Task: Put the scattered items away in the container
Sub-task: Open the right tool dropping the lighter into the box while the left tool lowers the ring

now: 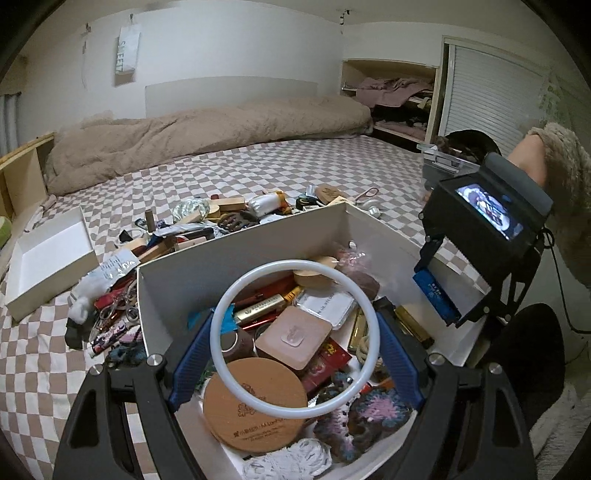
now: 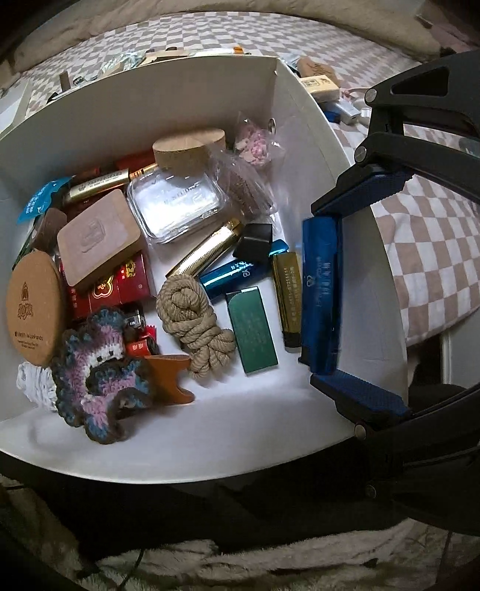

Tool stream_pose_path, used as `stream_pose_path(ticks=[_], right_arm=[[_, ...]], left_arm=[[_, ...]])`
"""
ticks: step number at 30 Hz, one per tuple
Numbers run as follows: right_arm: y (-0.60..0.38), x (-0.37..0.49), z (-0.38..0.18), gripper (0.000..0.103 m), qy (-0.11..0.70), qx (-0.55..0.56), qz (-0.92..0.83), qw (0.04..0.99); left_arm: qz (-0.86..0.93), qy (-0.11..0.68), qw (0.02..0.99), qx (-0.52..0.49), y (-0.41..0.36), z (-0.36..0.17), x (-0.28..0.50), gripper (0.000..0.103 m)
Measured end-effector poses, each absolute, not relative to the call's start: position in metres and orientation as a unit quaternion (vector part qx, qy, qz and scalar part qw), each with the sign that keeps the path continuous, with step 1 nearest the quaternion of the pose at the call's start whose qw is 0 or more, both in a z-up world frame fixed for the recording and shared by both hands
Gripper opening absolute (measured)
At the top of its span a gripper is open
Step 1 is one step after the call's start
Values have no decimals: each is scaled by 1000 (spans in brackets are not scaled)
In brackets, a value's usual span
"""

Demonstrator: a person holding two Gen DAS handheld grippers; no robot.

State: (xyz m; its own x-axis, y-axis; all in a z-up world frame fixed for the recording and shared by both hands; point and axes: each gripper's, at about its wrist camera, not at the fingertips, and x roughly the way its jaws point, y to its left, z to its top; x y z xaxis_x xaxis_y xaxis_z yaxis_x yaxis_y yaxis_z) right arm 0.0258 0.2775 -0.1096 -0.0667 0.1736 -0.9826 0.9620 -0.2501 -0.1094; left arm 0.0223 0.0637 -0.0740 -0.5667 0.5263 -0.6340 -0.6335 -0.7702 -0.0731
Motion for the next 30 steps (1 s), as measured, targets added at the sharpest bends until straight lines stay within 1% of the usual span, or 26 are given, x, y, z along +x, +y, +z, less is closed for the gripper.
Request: stream_pose_path(ticks=[2,4,5,9,14,19,25,30], right_arm=[[279,26,-108,83,491,575,-542,366],[280,27,-104,91,493,563,-555,363],[281,27,-101,91,493,554,-565,362],[286,24,-87,92,456,536,-605,372],[285,29,-83,92,446,508,-639,367],[272,30,-81,92,417,482,-680,361],[274,20,-82,92,352,445,-759,320],[277,10,-77,92,285,442,-802,284]], left_arm=[[880,80,329,-334,63,-76,21,84],[877,76,332,-338,63,-78,19,84],[876,73,333,-341,63,-80,19,84],[873,73,330,-350,63,-85,16,84],[872,74,331,-354,64,-86,16,84],[869,75,330,-361,64,-88,17,84],[855,75,346,-379,72,-97,16,84],[845,80,347,-399,77,-106,16,85]])
